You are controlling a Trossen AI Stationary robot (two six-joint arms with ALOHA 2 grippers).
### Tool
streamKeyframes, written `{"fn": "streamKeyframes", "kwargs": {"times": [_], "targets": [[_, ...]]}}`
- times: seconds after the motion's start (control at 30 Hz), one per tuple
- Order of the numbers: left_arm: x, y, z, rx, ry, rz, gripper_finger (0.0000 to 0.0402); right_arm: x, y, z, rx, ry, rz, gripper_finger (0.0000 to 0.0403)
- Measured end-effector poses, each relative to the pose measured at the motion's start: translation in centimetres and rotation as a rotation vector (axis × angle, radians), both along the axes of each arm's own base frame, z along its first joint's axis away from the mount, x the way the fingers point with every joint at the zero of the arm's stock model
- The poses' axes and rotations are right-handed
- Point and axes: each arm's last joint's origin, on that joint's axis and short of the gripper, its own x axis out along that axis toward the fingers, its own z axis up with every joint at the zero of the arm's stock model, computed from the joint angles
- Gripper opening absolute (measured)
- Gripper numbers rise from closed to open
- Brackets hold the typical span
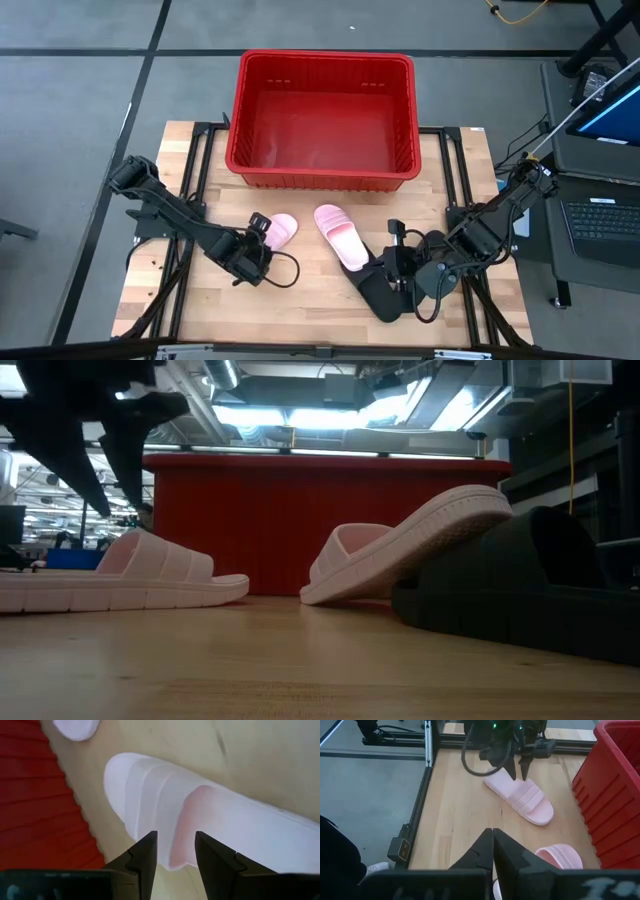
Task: Pick and place slides into bin
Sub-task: Put the left pink slide into the red bin
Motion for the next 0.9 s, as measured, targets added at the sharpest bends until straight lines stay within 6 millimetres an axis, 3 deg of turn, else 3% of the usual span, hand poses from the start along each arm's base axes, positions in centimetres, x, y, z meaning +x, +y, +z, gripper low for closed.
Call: {"fn": "streamKeyframes", "kwargs": {"times": [0.63,0.9], "targets": [[1.9,0.8,-3.9,0.095,0.09,0.113,0.0124,0.0,0.0,0.0,-0.024,0.003,0.018,0.0004],[1.8,0.8,-3.4,0.083,0.061,0.129,0.0042,0.0,0.0,0.0,-0.027,0.003,0.018,0.0014]]}}
